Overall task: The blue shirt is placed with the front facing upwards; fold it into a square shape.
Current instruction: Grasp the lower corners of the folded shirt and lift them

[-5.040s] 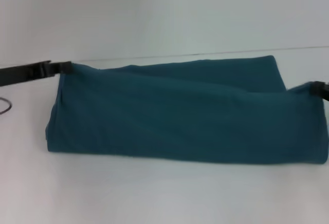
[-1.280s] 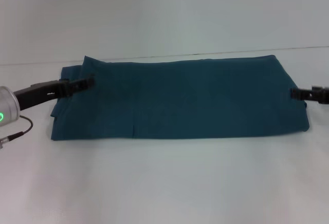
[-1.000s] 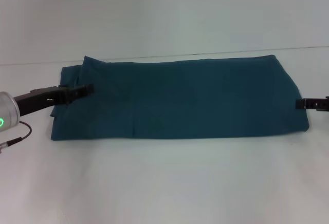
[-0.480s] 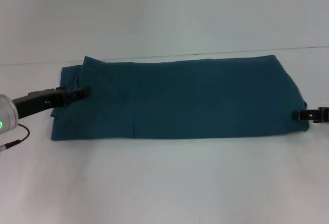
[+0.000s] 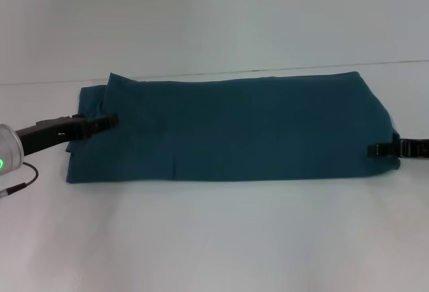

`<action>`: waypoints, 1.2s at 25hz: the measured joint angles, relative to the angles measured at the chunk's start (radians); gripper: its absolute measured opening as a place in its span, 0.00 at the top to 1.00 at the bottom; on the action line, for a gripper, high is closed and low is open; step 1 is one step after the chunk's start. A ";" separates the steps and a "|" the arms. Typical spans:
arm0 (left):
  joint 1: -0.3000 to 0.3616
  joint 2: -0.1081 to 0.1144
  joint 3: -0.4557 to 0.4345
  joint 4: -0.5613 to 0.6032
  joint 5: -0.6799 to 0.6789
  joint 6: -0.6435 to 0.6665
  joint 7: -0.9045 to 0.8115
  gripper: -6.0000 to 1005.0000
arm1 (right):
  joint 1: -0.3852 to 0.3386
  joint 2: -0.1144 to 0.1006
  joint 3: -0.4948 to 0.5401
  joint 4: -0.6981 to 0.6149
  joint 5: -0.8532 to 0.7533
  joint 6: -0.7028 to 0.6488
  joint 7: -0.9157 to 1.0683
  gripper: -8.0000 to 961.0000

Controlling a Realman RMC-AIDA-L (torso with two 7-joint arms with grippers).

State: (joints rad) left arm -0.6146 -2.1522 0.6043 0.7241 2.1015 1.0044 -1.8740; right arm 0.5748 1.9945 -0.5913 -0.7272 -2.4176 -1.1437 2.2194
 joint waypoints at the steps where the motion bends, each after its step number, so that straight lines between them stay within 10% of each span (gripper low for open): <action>1: 0.001 0.000 0.000 0.000 0.000 -0.003 0.000 0.14 | 0.001 0.001 -0.005 0.000 0.001 0.002 0.000 0.16; 13: 0.025 -0.001 -0.008 0.004 0.000 -0.010 0.001 0.15 | -0.003 -0.003 0.003 -0.002 0.008 0.009 -0.002 0.85; 30: 0.068 0.010 -0.013 0.022 0.100 0.049 -0.038 0.16 | -0.028 0.000 0.012 0.000 0.026 0.001 -0.028 0.99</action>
State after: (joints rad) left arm -0.5464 -2.1421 0.5911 0.7464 2.2020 1.0532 -1.9116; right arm 0.5472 1.9948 -0.5798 -0.7268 -2.3912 -1.1423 2.1913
